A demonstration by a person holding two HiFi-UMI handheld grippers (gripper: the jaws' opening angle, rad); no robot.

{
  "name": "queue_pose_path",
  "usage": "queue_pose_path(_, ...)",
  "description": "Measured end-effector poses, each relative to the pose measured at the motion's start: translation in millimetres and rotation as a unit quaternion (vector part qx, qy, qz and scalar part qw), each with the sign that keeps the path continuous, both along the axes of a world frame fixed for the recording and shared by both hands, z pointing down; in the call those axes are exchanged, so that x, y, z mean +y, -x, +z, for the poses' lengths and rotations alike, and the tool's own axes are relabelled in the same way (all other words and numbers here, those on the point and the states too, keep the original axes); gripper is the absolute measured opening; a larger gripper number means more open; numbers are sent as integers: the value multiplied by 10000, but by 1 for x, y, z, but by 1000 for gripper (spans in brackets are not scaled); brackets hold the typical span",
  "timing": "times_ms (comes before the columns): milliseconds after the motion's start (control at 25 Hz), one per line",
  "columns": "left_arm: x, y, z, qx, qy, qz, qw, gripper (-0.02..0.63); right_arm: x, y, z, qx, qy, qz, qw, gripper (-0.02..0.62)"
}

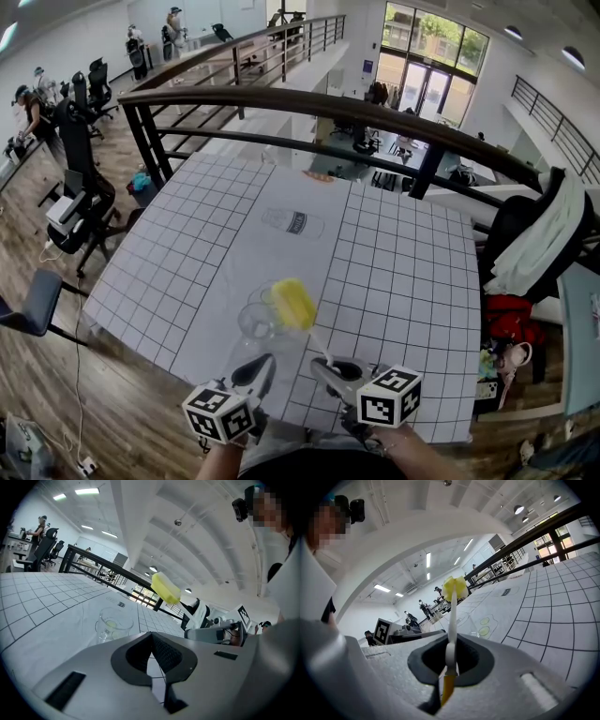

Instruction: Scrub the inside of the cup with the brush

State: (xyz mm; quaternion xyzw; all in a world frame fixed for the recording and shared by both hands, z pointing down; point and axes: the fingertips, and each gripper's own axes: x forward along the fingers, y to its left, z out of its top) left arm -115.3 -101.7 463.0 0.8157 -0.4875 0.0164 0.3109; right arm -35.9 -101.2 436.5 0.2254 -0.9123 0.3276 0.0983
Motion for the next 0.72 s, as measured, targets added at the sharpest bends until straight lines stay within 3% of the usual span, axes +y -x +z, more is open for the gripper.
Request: queue_pose_path(720, -2, -2, 1, 62, 47, -13, 10000, 17, -2, 0, 2, 4, 58, -31, 10000, 0)
